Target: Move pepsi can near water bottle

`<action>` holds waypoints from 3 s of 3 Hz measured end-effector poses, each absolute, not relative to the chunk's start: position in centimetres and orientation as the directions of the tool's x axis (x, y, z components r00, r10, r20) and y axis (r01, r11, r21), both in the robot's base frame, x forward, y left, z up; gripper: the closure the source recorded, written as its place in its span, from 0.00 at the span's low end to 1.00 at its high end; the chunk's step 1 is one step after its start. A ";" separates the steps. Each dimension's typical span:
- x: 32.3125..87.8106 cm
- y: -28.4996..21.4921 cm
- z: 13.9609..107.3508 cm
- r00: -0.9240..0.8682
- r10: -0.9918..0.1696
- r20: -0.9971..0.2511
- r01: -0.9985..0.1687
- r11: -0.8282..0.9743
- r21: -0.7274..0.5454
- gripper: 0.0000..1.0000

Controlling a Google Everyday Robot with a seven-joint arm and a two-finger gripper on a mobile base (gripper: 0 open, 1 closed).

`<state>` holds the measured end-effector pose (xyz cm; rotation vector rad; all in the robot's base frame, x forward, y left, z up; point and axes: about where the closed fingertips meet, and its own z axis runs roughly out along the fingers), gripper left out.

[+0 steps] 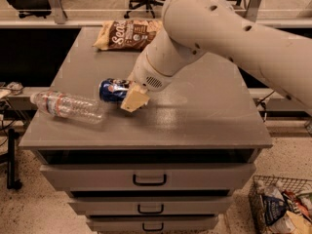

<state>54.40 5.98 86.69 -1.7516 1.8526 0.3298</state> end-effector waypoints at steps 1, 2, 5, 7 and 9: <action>54.0 6.4 86.3 0.013 -0.833 -0.554 -0.978 0.105 -0.181 0.35; 53.8 6.7 86.0 0.010 -0.830 -0.557 -0.981 0.101 -0.168 0.12; 53.9 6.6 85.7 -0.005 -0.829 -0.559 -0.980 0.114 -0.160 0.00; 55.5 2.1 88.0 -0.083 -0.790 -0.608 -0.954 0.239 -0.181 0.00; 57.8 -10.5 96.1 -0.079 -0.644 -0.761 -0.830 0.465 -0.307 0.00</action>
Offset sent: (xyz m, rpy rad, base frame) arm -0.0062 0.0085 -0.0117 0.0157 0.0474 0.0152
